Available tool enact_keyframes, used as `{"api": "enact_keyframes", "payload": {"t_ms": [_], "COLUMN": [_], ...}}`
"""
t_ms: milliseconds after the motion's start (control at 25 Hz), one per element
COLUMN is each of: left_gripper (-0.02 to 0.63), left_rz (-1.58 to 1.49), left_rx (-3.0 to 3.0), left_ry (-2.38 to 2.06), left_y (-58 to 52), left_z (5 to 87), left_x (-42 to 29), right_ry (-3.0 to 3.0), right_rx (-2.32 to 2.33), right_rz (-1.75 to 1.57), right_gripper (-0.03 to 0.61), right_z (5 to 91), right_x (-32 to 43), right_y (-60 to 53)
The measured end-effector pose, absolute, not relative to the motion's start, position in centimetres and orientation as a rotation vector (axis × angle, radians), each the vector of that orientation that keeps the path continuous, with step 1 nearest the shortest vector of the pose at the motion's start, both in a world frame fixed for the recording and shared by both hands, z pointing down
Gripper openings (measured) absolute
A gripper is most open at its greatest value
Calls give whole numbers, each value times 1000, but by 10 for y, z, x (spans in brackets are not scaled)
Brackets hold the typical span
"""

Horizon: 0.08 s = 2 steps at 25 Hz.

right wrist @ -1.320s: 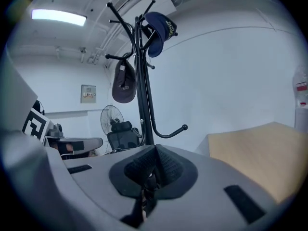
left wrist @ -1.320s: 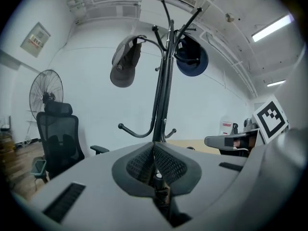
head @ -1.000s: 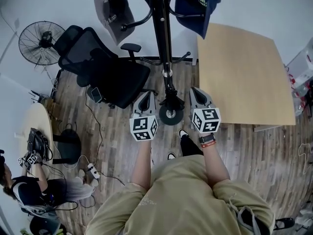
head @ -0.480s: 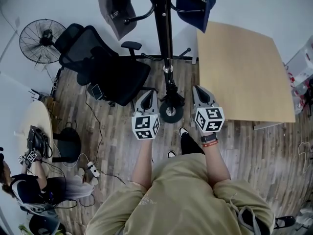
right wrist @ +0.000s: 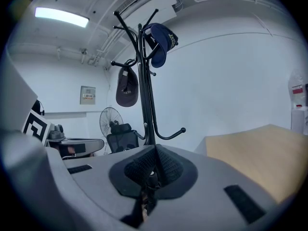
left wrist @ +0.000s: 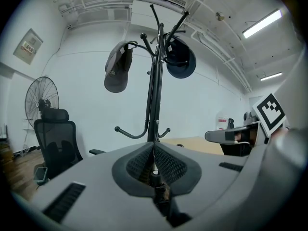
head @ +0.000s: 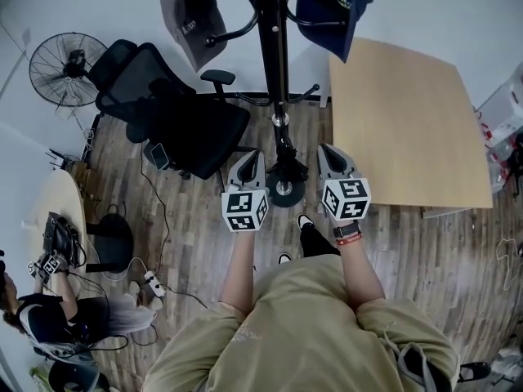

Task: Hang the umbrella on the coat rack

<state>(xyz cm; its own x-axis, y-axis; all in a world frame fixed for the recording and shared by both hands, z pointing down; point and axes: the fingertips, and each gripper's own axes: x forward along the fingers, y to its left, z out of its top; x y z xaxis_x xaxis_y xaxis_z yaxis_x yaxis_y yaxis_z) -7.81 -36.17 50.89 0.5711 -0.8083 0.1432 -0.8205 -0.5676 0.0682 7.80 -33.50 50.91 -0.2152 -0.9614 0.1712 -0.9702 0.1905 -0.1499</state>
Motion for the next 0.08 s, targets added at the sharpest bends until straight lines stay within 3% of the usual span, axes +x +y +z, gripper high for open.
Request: {"api": "enact_keyframes", "payload": {"t_ms": [80], "left_gripper": [25], "left_rz": [158], "left_rx": [2664], "left_ry": [-1390], "left_y": [-368], "left_z": [514], "left_x": [-76], "right_ry": [-2397], "right_rx": [1928], "right_rz": [359], "right_gripper": [15], "right_z": [513], "right_x": [76], "right_y": [-342]}}
